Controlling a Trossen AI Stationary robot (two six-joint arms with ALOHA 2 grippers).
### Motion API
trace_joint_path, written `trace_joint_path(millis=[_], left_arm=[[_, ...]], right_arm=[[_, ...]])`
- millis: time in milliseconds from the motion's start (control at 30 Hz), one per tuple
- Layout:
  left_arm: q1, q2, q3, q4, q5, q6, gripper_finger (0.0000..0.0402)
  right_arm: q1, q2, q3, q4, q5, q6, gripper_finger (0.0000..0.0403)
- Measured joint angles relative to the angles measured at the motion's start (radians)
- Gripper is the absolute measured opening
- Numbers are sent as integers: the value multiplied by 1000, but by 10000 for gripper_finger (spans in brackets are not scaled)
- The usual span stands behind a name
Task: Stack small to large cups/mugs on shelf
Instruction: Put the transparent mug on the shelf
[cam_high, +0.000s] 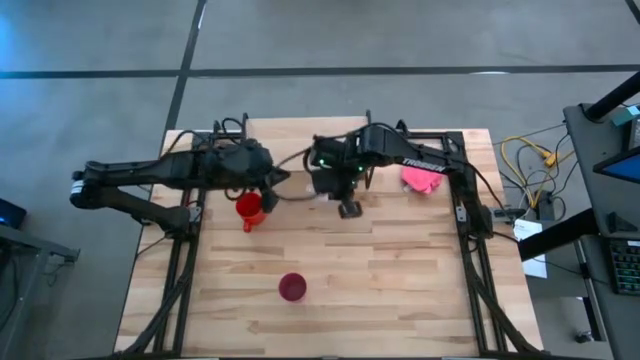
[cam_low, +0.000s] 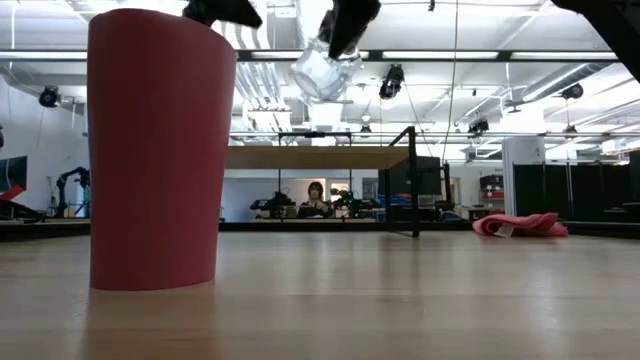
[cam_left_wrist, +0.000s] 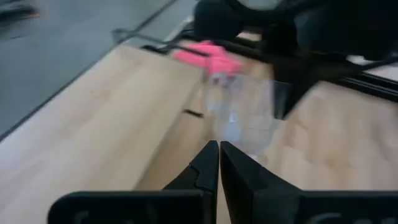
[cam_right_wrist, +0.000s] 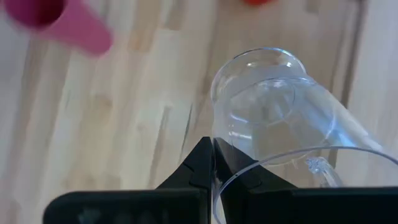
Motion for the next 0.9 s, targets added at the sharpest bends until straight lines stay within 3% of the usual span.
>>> trace_joint_path(millis=[167, 533, 767, 900], left_arm=[[0, -50, -7, 0, 160, 6, 1], [1, -52, -15, 0, 316, 3, 1], [4, -18, -13, 0, 367, 4, 16], [14, -5, -14, 0, 437, 5, 52]], right_arm=[[52, -15, 0, -3, 1, -236, 9], [192, -45, 0, 90, 7, -636, 8], [265, -46, 0, 150, 269, -700, 8], [278, -46, 0, 153, 315, -675, 8]])
